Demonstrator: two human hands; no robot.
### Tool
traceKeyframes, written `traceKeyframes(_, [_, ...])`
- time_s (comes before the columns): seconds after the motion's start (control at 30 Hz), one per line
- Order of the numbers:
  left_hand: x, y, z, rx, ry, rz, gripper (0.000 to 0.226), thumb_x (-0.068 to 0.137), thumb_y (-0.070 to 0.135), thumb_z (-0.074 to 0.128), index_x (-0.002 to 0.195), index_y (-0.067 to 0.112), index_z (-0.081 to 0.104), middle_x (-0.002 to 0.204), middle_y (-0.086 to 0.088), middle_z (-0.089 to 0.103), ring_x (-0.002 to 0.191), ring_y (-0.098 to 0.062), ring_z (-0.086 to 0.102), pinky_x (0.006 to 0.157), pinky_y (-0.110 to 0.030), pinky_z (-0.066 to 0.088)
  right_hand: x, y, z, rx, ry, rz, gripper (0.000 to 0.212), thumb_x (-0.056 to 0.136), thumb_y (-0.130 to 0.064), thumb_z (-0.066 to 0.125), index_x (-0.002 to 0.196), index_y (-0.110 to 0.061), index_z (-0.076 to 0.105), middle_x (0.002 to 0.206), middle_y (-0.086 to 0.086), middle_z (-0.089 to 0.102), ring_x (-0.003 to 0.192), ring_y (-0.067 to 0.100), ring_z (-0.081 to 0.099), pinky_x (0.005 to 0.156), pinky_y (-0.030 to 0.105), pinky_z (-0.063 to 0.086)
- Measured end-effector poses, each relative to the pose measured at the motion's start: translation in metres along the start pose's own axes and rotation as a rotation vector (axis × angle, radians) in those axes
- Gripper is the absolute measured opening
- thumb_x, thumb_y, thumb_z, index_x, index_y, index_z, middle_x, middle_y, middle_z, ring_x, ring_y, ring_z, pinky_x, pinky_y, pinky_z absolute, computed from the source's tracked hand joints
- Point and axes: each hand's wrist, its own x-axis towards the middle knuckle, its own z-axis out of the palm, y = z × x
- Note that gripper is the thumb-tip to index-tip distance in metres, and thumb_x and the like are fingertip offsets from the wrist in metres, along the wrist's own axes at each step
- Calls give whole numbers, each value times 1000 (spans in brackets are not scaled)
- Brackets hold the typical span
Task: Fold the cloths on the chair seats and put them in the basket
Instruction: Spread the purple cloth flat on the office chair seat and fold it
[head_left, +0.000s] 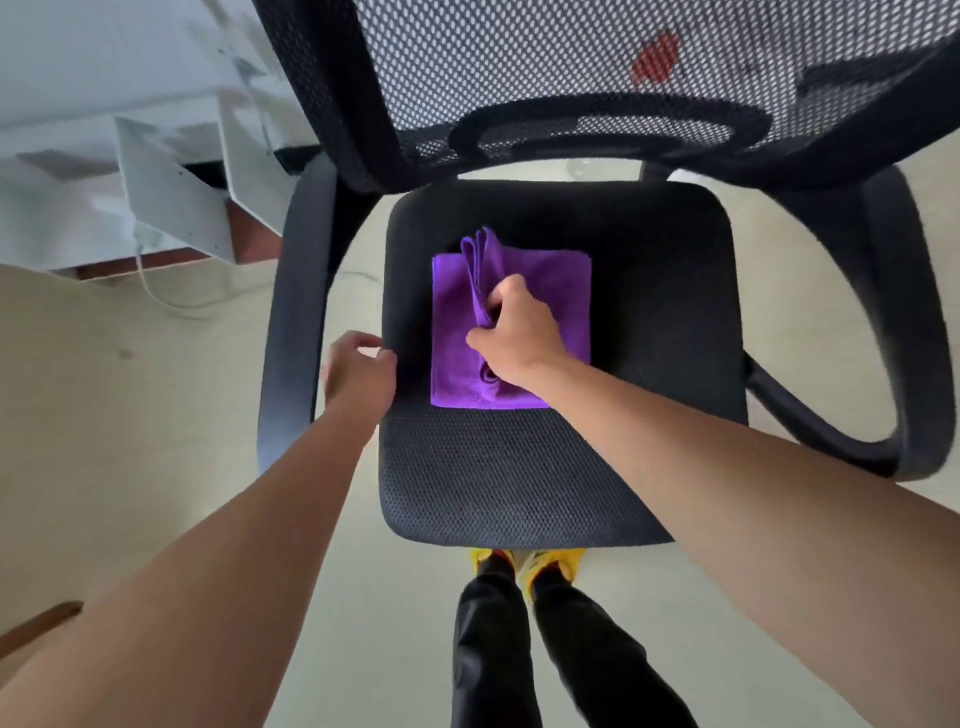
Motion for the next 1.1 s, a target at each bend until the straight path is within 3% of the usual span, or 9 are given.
traceKeyframes(0.3, [-1, 8, 0, 15, 92, -28, 19, 88, 14, 48, 105, 21, 55, 68, 1, 55, 59, -21, 57, 52, -25, 44, 7, 4, 35, 58, -253, 29, 49, 79, -18, 75, 122, -15, 52, 93, 1, 61, 90, 27, 63, 80, 43, 54])
traceKeyframes(0.37, [-3, 11, 0, 36, 111, -10, 19, 89, 14, 47, 105, 20, 55, 68, 2, 55, 58, -17, 55, 49, -22, 39, 6, 11, 25, 204, -291, 36, 42, 81, -17, 73, 120, -15, 59, 95, 2, 65, 87, 23, 66, 74, 39, 58])
traceKeyframes(0.43, [-4, 20, 2, 46, 118, 69, 20, 88, 13, 46, 102, 20, 59, 69, 1, 59, 58, -17, 56, 51, -24, 43, 7, 22, 9, 391, -119, 83, 22, 85, -9, 64, 106, -15, 65, 93, 8, 70, 77, 20, 70, 59, 32, 57])
traceKeyframes(0.53, [-10, 35, 22, 10, -62, 228, 26, 83, 6, 45, 90, 20, 66, 73, -6, 67, 63, -24, 61, 63, -31, 51, 16, 39, -14, 533, 189, 209, 21, 88, 1, 52, 97, -14, 65, 79, 8, 69, 56, 11, 68, 48, 26, 52])
traceKeyframes(0.67, [-13, 31, 50, 173, -451, 195, 22, 83, 3, 51, 93, 16, 66, 66, -13, 65, 67, -30, 65, 70, -35, 54, 48, 44, -34, 665, 148, 327, 16, 91, 0, 54, 94, -13, 63, 82, 7, 67, 63, 12, 69, 59, 26, 56])
traceKeyframes(0.77, [-4, 25, 53, 258, -474, 178, 23, 80, 0, 56, 91, 20, 60, 72, -18, 67, 77, -37, 68, 79, -42, 57, 72, 44, -49, 755, 121, 376, 15, 91, -3, 56, 101, -12, 62, 90, 9, 67, 78, 19, 67, 78, 37, 57])
traceKeyframes(0.87, [-5, 33, 52, 270, -493, 171, 19, 81, 1, 58, 89, 19, 55, 70, -16, 64, 68, -33, 65, 77, -47, 58, 73, 37, -60, 760, 184, 382, 27, 91, -2, 55, 117, -9, 58, 90, 8, 67, 79, 18, 67, 73, 32, 58])
traceKeyframes(1.0, [-3, 65, 57, 167, -475, 219, 34, 87, 2, 54, 119, 15, 57, 73, -13, 64, 63, -26, 61, 71, -38, 55, 27, 35, -40, 758, 206, 308, 14, 87, -1, 59, 89, -13, 65, 71, 4, 65, 53, 7, 63, 48, 21, 48])
traceKeyframes(1.1, [9, 91, 63, 64, -524, 169, 55, 92, 1, 49, 143, 20, 38, 79, -15, 61, 67, -23, 57, 61, -31, 49, -18, 65, -15, 663, 35, 397, 9, 87, -4, 64, 92, -10, 69, 78, 6, 70, 60, 7, 68, 51, 20, 50])
